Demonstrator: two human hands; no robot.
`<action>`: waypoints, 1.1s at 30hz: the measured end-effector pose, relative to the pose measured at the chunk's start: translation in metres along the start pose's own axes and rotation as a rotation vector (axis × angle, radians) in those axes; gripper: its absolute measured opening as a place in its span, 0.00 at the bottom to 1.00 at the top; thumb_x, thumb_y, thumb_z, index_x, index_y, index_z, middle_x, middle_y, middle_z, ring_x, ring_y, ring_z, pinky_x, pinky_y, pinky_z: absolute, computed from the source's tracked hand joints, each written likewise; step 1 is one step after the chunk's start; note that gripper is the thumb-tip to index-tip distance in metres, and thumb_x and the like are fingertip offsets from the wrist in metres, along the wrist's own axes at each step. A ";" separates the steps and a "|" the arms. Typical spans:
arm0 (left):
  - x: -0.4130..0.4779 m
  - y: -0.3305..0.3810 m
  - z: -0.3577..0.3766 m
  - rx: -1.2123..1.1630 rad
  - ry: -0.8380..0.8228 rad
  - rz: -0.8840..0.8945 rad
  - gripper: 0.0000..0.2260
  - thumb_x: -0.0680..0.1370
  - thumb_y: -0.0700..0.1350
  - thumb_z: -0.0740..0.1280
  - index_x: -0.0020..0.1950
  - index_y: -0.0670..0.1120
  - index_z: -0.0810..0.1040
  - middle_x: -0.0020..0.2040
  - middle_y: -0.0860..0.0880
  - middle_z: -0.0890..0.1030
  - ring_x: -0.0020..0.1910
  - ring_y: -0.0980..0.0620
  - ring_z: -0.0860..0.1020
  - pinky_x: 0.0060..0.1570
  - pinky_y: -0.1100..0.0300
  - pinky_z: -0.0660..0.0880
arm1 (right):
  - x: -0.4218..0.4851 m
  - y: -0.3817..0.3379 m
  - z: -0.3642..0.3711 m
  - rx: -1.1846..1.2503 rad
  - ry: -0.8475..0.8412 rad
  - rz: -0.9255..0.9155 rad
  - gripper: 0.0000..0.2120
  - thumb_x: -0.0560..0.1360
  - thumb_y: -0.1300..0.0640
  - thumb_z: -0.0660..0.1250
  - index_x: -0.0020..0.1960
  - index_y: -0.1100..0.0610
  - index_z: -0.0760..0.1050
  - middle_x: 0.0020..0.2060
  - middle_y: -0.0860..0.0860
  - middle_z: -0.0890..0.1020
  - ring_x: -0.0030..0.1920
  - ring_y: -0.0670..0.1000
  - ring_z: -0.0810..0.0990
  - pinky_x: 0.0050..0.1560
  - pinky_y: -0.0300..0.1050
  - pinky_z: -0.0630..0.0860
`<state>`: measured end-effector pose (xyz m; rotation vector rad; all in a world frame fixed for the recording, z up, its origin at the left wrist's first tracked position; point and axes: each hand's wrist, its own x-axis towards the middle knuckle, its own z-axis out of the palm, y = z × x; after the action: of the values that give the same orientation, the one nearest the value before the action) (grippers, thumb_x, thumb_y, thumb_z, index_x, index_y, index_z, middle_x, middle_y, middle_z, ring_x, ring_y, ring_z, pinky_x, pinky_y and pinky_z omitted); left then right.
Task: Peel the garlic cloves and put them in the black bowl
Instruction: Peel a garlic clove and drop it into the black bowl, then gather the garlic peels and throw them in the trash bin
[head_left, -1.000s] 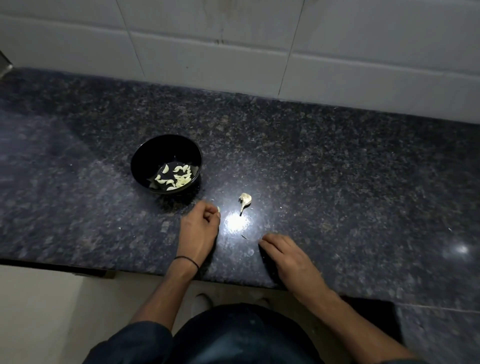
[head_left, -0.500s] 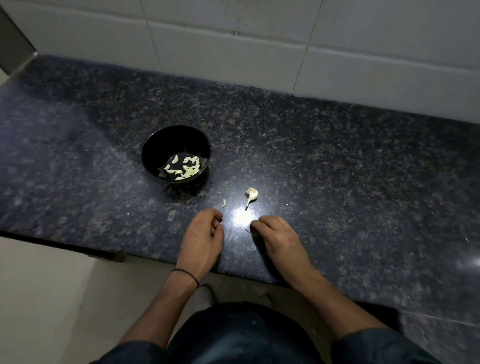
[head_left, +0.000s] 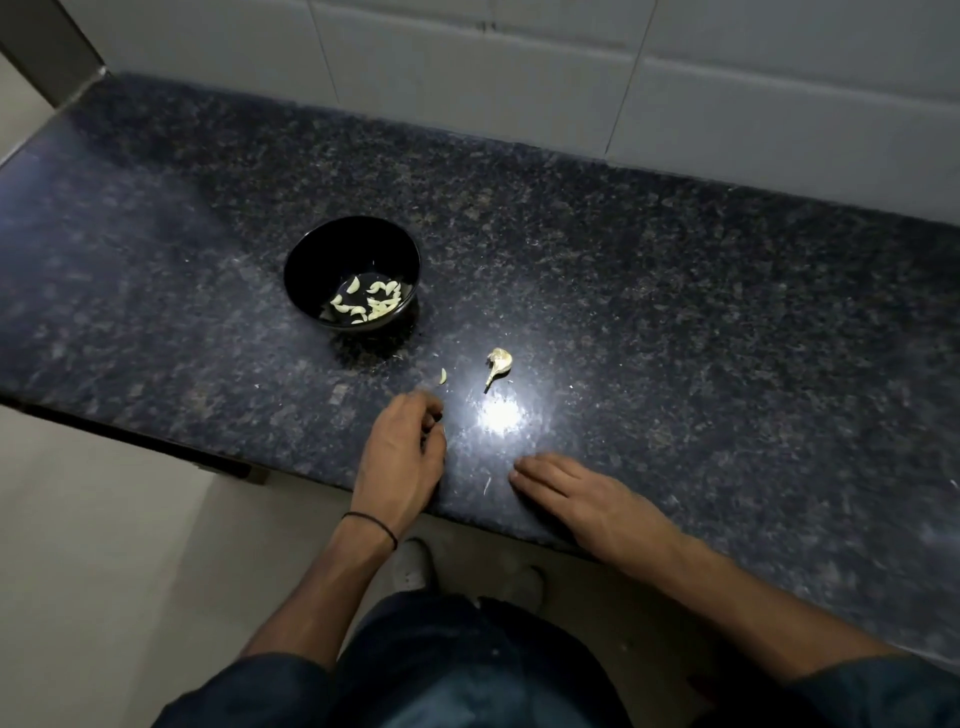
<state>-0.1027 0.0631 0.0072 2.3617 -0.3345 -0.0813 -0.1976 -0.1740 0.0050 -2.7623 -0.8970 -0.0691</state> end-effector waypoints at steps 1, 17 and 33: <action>-0.003 0.002 0.001 -0.001 0.000 0.016 0.06 0.78 0.37 0.66 0.53 0.45 0.77 0.47 0.51 0.74 0.45 0.53 0.73 0.47 0.59 0.71 | -0.009 0.003 0.001 0.012 0.008 0.008 0.20 0.80 0.60 0.54 0.67 0.62 0.77 0.64 0.55 0.79 0.64 0.53 0.74 0.62 0.44 0.77; -0.006 0.005 0.008 0.068 -0.184 0.338 0.05 0.78 0.40 0.67 0.52 0.47 0.79 0.52 0.51 0.75 0.50 0.48 0.73 0.51 0.55 0.71 | -0.009 -0.021 0.017 -0.049 0.167 0.227 0.13 0.80 0.61 0.60 0.64 0.62 0.74 0.56 0.55 0.77 0.53 0.55 0.76 0.43 0.50 0.81; 0.037 0.000 -0.005 -0.184 -0.541 0.622 0.04 0.79 0.39 0.66 0.50 0.46 0.79 0.50 0.51 0.76 0.51 0.52 0.76 0.55 0.57 0.73 | 0.030 -0.109 0.009 1.342 1.524 1.473 0.10 0.74 0.71 0.72 0.54 0.64 0.83 0.47 0.57 0.86 0.47 0.48 0.84 0.51 0.37 0.80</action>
<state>-0.0658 0.0563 0.0123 1.9245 -1.2450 -0.4333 -0.2375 -0.0692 0.0223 -0.8693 1.0832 -0.7344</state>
